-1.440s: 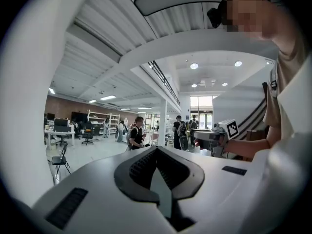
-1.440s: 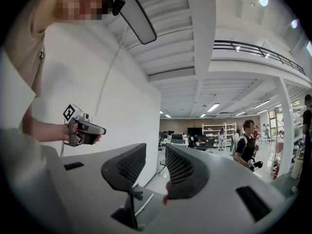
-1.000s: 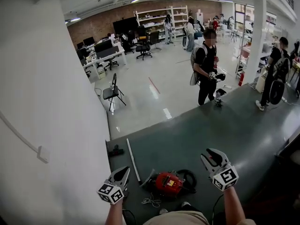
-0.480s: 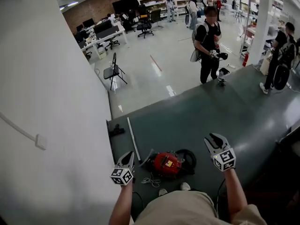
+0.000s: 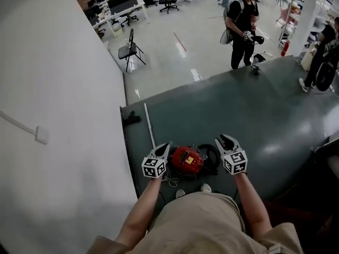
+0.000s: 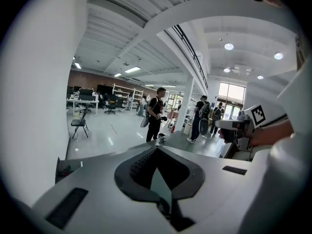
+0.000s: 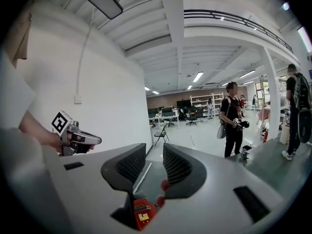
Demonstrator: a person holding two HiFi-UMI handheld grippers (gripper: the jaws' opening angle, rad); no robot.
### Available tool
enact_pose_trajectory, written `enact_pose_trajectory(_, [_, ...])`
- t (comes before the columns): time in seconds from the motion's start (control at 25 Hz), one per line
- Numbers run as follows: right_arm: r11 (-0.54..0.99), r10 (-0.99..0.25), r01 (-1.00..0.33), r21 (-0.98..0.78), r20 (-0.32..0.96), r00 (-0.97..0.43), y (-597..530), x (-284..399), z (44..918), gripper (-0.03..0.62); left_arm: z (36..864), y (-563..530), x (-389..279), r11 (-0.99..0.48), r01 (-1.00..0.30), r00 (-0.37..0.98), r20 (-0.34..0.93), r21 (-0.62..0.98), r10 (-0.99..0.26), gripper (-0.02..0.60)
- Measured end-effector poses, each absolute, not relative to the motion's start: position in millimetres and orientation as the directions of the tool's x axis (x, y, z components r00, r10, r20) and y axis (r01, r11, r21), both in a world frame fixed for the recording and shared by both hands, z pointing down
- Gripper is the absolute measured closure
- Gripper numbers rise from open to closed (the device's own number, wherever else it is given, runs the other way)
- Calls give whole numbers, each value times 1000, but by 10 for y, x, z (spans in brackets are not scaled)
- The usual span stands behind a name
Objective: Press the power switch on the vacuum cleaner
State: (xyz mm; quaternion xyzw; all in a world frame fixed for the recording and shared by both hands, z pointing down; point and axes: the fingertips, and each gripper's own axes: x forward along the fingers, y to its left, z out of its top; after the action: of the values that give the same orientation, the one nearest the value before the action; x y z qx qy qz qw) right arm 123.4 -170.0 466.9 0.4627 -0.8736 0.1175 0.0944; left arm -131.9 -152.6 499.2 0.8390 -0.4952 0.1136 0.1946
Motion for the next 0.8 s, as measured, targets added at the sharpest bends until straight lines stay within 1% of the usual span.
enact_pose_trajectory(0.12, [554, -772, -820, -141, 281, -570, -1751, 1016, 4781, 479, 5020, -1589, -1166, -451, -865, 502, 383, 221, -775, 577])
enact_pose_trajectory(0.24, [560, -765, -812, -166, 271, -584, -1824, 866, 4825, 479, 5116, -1654, -949, -479, -856, 515, 407, 196, -754, 577])
enact_pose_trajectory(0.36, [530, -770, -812, -243, 262, -581, -1928, 754, 4893, 480, 5172, -1682, -673, -519, -838, 537, 431, 168, -726, 577])
enact_pose_trajectory(0.48, [481, -781, -819, -313, 273, -562, -1993, 647, 4994, 480, 5165, -1641, -466, -531, -818, 572, 423, 223, -703, 577])
enact_pose_trajectory(0.68, [518, -746, -804, -292, 307, -591, -1850, 450, 5103, 480, 5279, -1386, -164, -589, -773, 623, 450, 234, -639, 577])
enact_pose_trajectory(0.8, [510, -730, -806, -301, 343, -591, -1795, 471, 5216, 480, 5288, -1378, -139, -581, -777, 620, 450, 242, -642, 577])
